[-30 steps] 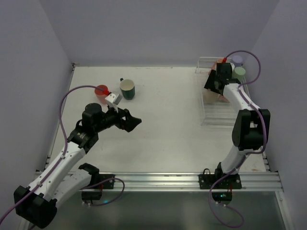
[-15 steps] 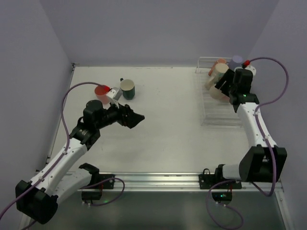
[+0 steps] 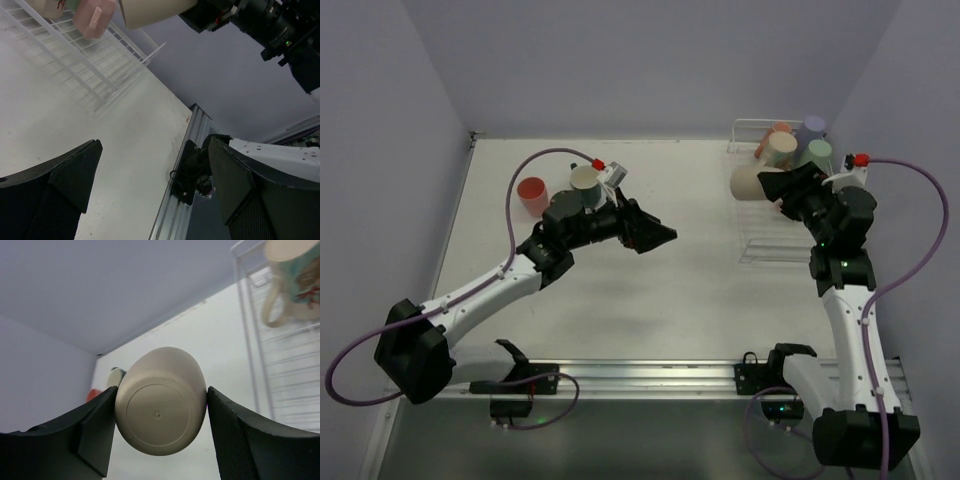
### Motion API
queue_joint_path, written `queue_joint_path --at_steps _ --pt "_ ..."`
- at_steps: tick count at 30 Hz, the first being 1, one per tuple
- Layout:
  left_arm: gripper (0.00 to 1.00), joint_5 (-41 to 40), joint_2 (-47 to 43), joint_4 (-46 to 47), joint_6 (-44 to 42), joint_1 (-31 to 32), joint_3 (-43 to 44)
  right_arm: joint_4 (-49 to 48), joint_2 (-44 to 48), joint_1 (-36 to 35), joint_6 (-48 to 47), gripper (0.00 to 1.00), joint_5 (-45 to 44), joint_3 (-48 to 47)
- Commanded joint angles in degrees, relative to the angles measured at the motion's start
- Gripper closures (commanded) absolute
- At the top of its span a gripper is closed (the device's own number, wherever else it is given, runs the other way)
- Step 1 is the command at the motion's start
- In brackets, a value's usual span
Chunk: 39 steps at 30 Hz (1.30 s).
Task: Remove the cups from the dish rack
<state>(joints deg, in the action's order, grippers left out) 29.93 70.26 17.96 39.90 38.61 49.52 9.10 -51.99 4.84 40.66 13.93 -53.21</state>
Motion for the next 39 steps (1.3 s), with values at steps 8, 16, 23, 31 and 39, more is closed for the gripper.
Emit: queue_joint_path --at_steps 8,16,23,31,39 --pt "0.05 -0.75 8.05 16.50 8.00 3.05 6.29 -26.67 1.63 -0.01 23.21 0.63 28.95 11.55" --pt "0.06 -1.55 11.56 18.69 8.00 3.23 8.31 -36.17 0.40 -0.01 28.42 0.63 34.41 16.12" --pt "0.06 -1.20 15.17 18.95 7.03 3.23 11.12 -37.40 0.13 -0.01 29.12 0.63 36.87 17.00" --pt "0.21 0.65 17.37 23.17 9.93 3.40 12.01 -38.28 -1.71 -0.71 29.21 0.62 37.66 17.96" --pt "0.44 3.03 18.68 29.06 14.59 3.93 11.39 -39.77 -4.09 -3.08 29.03 0.62 36.69 18.05"
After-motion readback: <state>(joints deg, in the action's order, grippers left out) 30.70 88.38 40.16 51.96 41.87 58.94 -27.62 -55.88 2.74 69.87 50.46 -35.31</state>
